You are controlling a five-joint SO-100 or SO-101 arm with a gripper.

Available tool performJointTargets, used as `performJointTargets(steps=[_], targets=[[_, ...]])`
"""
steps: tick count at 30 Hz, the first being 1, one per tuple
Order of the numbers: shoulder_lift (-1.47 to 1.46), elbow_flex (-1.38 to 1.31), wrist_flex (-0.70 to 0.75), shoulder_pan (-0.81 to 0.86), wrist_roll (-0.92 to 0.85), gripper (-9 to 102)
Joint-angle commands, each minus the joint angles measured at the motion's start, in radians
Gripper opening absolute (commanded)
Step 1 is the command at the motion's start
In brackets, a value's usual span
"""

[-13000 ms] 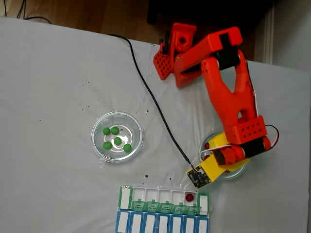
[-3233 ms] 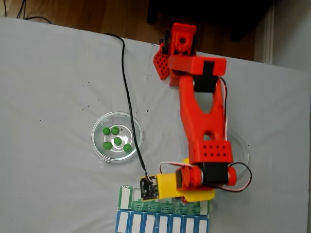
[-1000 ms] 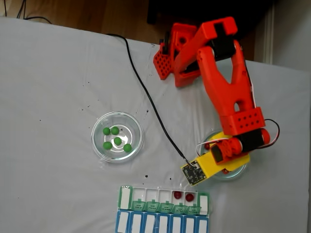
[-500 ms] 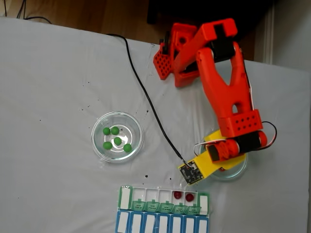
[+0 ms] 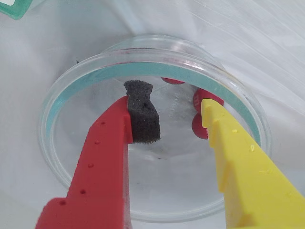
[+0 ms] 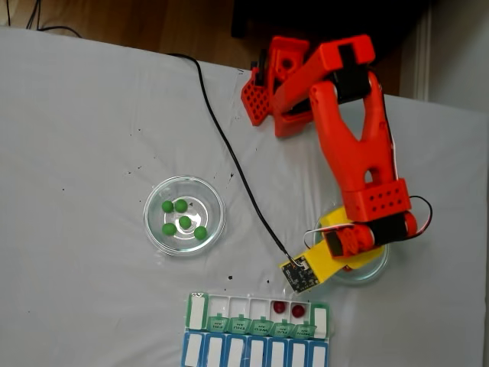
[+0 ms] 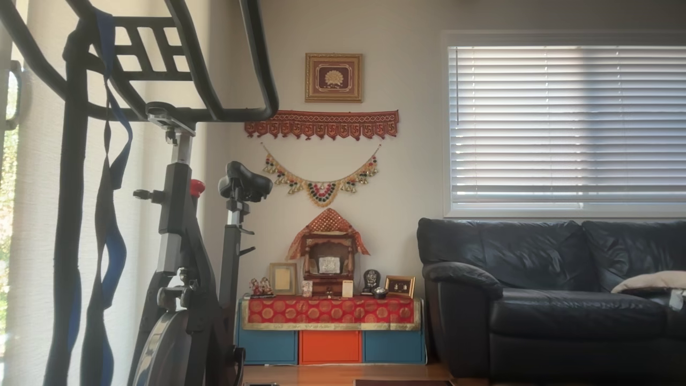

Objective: Sort medicines into box.

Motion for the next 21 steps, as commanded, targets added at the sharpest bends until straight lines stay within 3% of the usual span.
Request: performJointTargets(steps=[1, 21], targets=[[0.005, -0.026, -0.018, 0.012, -0.002, 17], [-0.02, -0.011, -0.064, 0.021, 0.02, 15]])
